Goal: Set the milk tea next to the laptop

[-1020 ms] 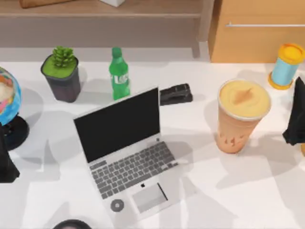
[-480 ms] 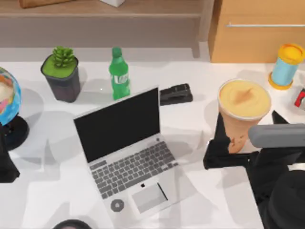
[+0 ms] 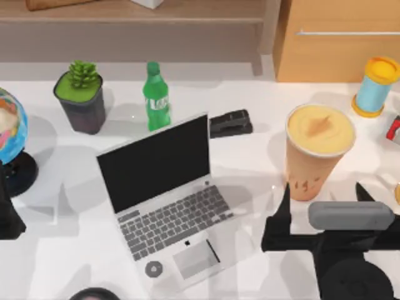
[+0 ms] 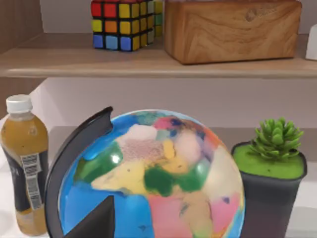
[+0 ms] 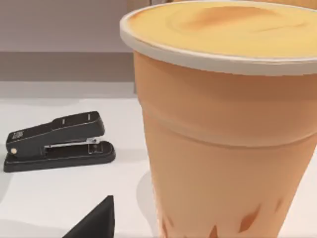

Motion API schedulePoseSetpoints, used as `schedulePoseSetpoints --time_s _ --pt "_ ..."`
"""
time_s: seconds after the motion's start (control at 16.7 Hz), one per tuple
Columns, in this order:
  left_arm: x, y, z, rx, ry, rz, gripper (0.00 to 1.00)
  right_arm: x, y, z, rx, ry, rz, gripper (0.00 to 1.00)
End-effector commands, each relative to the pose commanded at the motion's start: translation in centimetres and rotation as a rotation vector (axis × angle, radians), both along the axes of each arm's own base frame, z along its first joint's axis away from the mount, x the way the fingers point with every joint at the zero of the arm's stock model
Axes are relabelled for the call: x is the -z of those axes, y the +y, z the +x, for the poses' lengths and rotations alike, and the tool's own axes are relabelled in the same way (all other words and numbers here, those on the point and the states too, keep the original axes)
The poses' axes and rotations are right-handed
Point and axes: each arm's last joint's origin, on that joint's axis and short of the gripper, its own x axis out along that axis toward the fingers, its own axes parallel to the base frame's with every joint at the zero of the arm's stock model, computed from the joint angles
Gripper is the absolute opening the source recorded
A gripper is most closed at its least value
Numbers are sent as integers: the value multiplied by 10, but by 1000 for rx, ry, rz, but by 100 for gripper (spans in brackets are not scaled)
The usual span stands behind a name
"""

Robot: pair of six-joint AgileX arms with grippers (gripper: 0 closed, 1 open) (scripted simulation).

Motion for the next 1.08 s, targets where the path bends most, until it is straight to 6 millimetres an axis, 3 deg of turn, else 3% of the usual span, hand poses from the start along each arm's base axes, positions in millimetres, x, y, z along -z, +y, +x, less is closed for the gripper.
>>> schedulePoseSetpoints --time_s 0.36,0.78,1.08 --pt "0 0 0 0 0 0 100 0 1 6 2 0 0 100" --pt "0 0 0 0 0 0 100 6 0 71 1 0 0 100" --pt "0 0 0 0 0 0 100 8 -1 80 0 0 0 100"
